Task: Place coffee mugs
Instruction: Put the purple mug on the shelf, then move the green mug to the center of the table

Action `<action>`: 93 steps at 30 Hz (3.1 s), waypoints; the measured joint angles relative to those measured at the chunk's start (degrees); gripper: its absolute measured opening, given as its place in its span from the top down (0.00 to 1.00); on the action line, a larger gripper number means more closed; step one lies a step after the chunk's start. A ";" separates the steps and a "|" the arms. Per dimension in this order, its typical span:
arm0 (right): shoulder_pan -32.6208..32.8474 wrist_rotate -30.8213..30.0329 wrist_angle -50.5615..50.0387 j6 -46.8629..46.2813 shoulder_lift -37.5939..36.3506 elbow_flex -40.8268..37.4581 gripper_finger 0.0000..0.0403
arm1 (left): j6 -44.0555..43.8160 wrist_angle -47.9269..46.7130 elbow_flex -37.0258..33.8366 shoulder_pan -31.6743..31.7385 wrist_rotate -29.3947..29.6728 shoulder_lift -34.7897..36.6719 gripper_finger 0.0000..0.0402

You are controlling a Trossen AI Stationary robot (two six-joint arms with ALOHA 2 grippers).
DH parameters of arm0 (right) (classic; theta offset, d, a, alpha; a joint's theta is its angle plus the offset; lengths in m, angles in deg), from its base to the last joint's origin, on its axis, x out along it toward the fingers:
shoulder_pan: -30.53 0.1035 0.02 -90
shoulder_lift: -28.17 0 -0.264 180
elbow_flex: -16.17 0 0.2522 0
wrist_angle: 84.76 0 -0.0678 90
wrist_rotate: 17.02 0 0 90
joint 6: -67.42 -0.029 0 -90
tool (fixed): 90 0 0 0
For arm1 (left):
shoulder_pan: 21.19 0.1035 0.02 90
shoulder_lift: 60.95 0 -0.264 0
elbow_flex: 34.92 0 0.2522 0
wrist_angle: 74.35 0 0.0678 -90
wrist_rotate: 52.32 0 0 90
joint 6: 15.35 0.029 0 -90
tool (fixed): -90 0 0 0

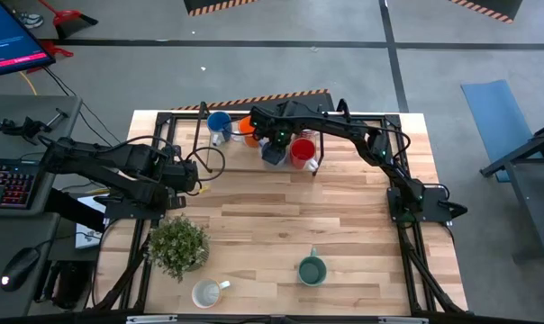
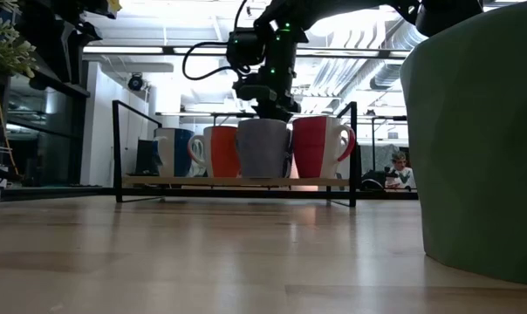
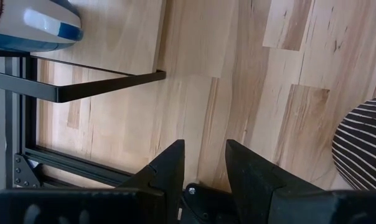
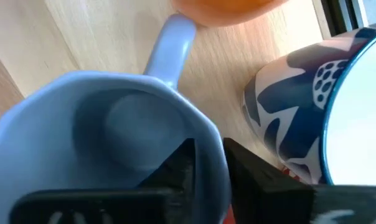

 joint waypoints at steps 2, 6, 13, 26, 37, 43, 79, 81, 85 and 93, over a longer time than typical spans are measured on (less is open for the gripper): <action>-0.07 0.00 0.00 -0.01 0.00 0.02 0.82 | 0.01 -0.01 -0.01 0.01 0.00 0.02 0.73; -0.08 0.01 -0.01 -0.48 -0.01 0.02 0.77 | 0.02 0.00 0.00 0.00 0.00 0.00 0.73; -0.08 -0.22 -0.30 -1.83 -0.83 2.95 0.76 | 0.02 0.00 0.00 0.00 0.00 0.00 0.73; 3.24 12.15 -10.80 -9.51 -8.21 4.57 0.76 | 0.02 0.98 0.00 0.00 0.01 0.01 0.73; 18.26 28.80 -15.37 -6.76 -13.14 2.93 0.76 | 0.00 4.34 0.00 0.00 0.02 0.01 0.73; 27.90 22.72 -15.35 -5.31 -13.67 2.88 0.76 | -1.61 9.78 0.00 0.01 -0.02 0.01 0.73; 47.26 11.31 16.99 -24.01 -27.18 -40.04 0.76 | -7.68 26.13 0.04 -0.92 -6.92 -10.99 0.73; 47.26 9.86 18.38 -24.02 -26.86 -40.04 0.76 | -7.52 24.04 0.04 -0.92 -6.91 -11.10 0.73; 47.26 6.99 18.80 -24.04 -26.10 -40.04 0.76 | -7.59 18.51 0.04 -0.92 -6.91 -10.90 0.73; 47.24 7.34 19.69 -23.08 -23.49 -40.06 0.76 | -8.55 11.42 0.04 -1.37 -6.24 -10.71 0.73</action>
